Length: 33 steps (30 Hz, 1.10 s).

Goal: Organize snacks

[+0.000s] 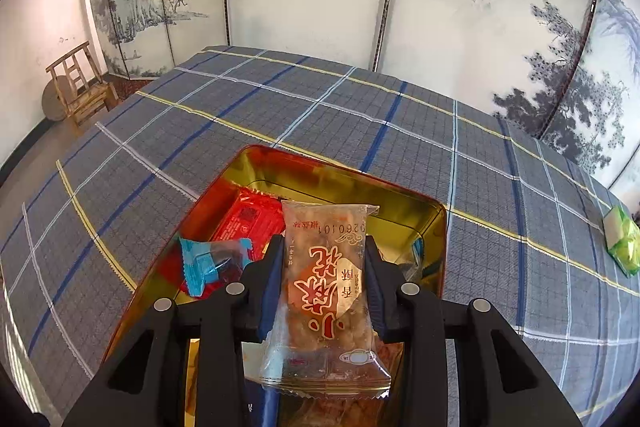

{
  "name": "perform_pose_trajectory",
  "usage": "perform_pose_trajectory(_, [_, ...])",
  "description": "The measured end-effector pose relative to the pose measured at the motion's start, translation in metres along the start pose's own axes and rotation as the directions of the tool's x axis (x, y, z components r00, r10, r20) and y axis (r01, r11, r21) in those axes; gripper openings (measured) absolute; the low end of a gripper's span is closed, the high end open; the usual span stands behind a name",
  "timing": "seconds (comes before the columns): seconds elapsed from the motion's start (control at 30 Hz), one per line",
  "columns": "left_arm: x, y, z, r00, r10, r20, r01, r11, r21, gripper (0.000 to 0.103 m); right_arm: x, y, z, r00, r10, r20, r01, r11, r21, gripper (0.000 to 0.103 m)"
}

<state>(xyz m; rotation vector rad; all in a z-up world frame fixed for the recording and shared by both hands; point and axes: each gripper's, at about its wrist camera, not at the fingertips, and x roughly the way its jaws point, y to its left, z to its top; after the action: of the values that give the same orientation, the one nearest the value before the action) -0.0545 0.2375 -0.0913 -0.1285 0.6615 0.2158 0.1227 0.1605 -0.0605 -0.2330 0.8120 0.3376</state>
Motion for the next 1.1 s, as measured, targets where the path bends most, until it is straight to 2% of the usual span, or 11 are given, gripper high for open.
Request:
perform_pose_trajectory(0.3, [-0.001,-0.001,0.000,1.000,0.007,-0.002,-0.007,1.000,0.006,0.103,0.009,-0.003,-0.005,0.999,0.014,-0.030,-0.014,1.000,0.020,0.038])
perform_pose_trajectory(0.5, [-0.001,-0.003,0.000,1.000,0.018,-0.001,-0.018,1.000,0.010,0.103,0.016,-0.004,-0.008,0.996,0.066,-0.063,-0.064,0.997,0.035,0.039])
perform_pose_trajectory(0.63, [-0.005,0.000,0.001,1.000,0.029,0.008,-0.029,1.000,0.006,0.103,0.001,-0.013,-0.010,0.992,0.122,-0.003,-0.122,0.991,0.049,0.041])
perform_pose_trajectory(0.73, [-0.007,0.000,0.004,0.999,0.042,0.018,-0.042,0.999,0.015,0.103,-0.027,-0.029,-0.008,0.989,0.131,0.072,-0.136,0.988,0.077,0.051])
perform_pose_trajectory(0.8, [-0.010,-0.001,0.009,0.998,0.057,0.035,-0.058,0.998,0.024,0.103,-0.050,-0.042,-0.008,0.986,0.094,0.135,-0.107,0.990,0.094,0.059])
perform_pose_trajectory(0.87, [-0.010,-0.002,0.017,0.998,0.057,0.041,-0.058,0.998,0.027,0.103,-0.073,-0.053,-0.010,0.980,0.058,0.188,-0.079,0.991,0.106,0.073])
perform_pose_trajectory(0.9, [-0.011,-0.003,0.021,0.998,0.056,0.042,-0.058,0.998,0.029,0.103,-0.083,-0.057,-0.013,0.977,0.047,0.206,-0.068,0.993,0.099,0.075])
perform_pose_trajectory(0.97, [-0.013,-0.008,0.032,0.997,0.056,0.061,-0.058,0.998,0.033,0.103,-0.098,-0.063,-0.021,0.975,-0.055,0.215,0.035,0.995,0.095,0.079])
perform_pose_trajectory(1.1, [-0.011,-0.023,0.054,0.996,0.079,0.050,-0.081,0.995,0.049,0.103,-0.109,-0.079,-0.042,0.975,-0.141,0.174,0.117,0.984,0.138,0.080])
